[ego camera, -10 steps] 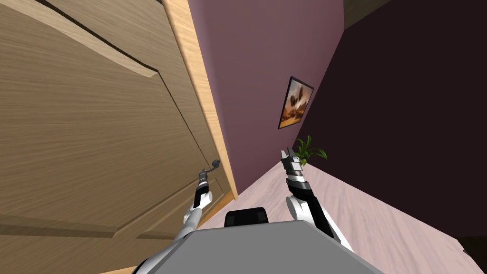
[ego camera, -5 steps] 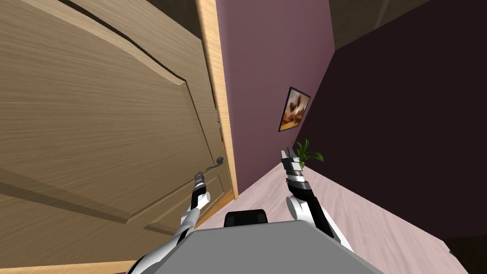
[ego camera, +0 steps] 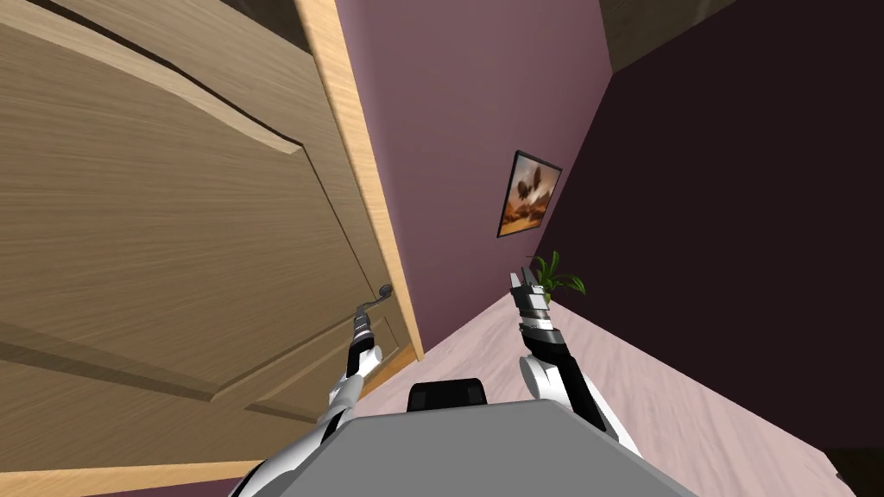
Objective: Push the door open
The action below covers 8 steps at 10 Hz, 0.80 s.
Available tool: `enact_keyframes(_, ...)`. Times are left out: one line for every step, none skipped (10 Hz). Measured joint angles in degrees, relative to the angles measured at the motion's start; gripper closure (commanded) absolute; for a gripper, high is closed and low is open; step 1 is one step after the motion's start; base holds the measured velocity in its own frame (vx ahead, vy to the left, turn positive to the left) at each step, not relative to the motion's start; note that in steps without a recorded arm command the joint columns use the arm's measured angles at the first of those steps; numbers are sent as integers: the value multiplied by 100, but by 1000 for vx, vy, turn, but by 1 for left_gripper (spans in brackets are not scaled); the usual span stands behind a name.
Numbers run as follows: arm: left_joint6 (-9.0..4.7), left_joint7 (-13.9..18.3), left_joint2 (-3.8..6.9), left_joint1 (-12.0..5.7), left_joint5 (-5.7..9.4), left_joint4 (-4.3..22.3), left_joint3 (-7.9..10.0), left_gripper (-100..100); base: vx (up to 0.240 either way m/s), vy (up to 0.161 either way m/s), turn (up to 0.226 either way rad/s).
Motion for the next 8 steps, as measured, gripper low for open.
enact_keyframes(67,-64,-12,-13,21,-26,40,-100,-53,-233,48)
enact_keyframes(135,-125,-24,-21,39,-53,75,-100,-26,-221,41)
enact_keyframes(194,-187,-31,-46,59,-53,114,-100,-20,-214,45)
enact_keyframes(237,-239,-36,-69,75,-41,146,-100,-27,-214,30)
enact_keyframes(275,-284,-41,-88,89,-39,173,-100,-22,-205,38)
enact_keyframes(311,-327,-45,-107,103,-30,201,-100,-21,-205,33)
enact_keyframes(353,-370,-52,-120,116,-40,227,-100,-10,-94,15)
enact_keyframes(363,-380,-56,-121,118,-42,230,-100,25,20,-156)
